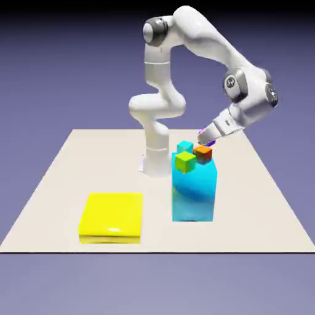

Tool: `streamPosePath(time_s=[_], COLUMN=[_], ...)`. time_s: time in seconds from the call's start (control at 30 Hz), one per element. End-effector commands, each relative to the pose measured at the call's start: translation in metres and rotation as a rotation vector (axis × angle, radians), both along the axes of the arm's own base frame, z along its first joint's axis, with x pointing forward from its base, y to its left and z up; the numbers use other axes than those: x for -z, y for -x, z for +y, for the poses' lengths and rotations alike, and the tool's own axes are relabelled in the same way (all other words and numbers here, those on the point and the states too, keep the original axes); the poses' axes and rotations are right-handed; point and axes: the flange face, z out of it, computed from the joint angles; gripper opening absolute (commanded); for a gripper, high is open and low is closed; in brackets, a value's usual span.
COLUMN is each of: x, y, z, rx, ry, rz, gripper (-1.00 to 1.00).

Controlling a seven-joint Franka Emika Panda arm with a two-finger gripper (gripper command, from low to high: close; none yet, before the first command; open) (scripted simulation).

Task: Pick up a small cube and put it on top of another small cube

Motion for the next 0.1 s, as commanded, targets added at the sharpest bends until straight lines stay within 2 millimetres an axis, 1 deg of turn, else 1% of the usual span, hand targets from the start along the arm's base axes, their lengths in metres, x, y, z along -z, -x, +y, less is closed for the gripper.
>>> streamPosePath(time_s=[0.0,0.03,0.07], x=[0.0,0.0,-0.0093], y=[-0.0005,-0.0005,-0.0049], z=[-0.0006,-0.0006,0.0048], rx=[0.0,0.0,0.0], ry=[0.001,0.001,0.001], rz=[-0.001,-0.001,-0.001], gripper=[1.0,1.0,1.0])
